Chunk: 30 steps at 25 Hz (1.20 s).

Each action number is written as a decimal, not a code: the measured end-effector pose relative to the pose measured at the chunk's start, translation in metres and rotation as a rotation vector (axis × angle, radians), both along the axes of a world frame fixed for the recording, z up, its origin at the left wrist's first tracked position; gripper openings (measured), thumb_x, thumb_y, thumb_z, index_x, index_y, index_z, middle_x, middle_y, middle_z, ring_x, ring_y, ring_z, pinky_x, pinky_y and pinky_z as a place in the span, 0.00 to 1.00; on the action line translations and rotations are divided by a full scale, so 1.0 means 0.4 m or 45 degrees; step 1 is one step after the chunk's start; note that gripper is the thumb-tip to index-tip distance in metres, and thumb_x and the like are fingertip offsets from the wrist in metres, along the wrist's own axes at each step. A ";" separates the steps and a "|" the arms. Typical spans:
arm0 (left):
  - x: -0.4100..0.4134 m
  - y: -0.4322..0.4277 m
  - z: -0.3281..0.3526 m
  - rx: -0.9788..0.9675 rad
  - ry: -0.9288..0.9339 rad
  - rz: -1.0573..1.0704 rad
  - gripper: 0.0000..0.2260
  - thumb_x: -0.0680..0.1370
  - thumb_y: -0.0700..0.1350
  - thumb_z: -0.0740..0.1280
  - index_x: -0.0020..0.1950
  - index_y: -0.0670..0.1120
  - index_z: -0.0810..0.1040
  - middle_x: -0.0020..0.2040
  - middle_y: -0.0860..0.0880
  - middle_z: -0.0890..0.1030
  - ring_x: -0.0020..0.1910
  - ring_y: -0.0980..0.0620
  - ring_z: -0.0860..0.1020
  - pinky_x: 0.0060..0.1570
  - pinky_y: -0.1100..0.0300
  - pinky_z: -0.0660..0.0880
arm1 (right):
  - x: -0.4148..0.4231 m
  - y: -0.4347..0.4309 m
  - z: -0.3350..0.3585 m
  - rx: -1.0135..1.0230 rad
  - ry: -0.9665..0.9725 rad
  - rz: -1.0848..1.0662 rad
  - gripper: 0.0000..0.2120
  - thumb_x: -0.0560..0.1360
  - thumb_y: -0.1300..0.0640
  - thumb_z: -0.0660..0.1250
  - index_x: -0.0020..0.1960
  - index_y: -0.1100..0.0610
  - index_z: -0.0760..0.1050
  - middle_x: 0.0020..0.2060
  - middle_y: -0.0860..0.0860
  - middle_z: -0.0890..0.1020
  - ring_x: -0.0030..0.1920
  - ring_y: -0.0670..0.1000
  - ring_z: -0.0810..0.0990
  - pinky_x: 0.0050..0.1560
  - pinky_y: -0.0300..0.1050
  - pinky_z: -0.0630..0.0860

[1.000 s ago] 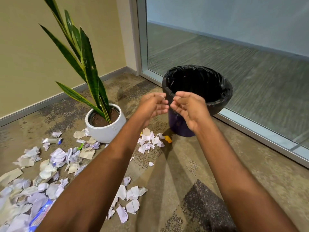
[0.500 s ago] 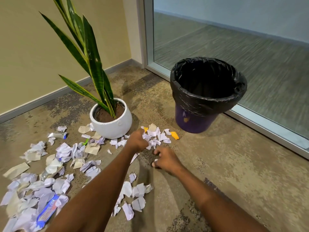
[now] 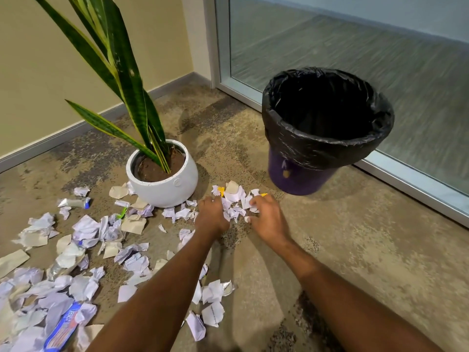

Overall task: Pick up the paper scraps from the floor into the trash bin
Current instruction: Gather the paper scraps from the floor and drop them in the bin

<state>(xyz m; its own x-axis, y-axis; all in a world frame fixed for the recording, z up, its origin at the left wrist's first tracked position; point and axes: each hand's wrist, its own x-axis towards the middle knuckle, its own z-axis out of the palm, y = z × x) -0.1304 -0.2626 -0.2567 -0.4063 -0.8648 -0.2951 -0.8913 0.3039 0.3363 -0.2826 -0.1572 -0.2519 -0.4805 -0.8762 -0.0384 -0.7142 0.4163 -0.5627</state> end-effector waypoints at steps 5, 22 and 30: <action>-0.014 0.016 0.007 -0.129 0.028 -0.030 0.20 0.72 0.47 0.76 0.61 0.43 0.79 0.64 0.40 0.78 0.66 0.39 0.75 0.66 0.47 0.76 | -0.092 -0.037 0.030 0.436 0.030 0.154 0.66 0.55 0.39 0.86 0.84 0.36 0.52 0.85 0.51 0.52 0.85 0.57 0.49 0.78 0.65 0.56; -0.048 0.126 0.027 0.213 0.609 0.382 0.15 0.72 0.33 0.69 0.55 0.44 0.88 0.51 0.48 0.88 0.48 0.50 0.83 0.51 0.59 0.79 | 0.053 0.002 -0.002 0.196 -0.362 0.029 0.22 0.69 0.61 0.75 0.61 0.47 0.81 0.61 0.55 0.74 0.61 0.58 0.77 0.62 0.53 0.80; -0.024 0.148 0.060 0.737 1.050 0.714 0.18 0.66 0.28 0.72 0.51 0.43 0.87 0.46 0.41 0.89 0.46 0.39 0.88 0.51 0.40 0.86 | 0.044 0.043 0.028 0.078 -1.154 -0.168 0.29 0.65 0.74 0.75 0.60 0.49 0.80 0.56 0.54 0.85 0.57 0.59 0.87 0.50 0.57 0.85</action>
<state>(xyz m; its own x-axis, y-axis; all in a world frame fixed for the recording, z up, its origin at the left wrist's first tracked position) -0.1401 -0.2032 -0.2327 -0.2615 -0.8064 -0.5304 -0.2968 -0.4557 0.8392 -0.2649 -0.1402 -0.2406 -0.3399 -0.8005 -0.4937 0.0451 0.5105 -0.8587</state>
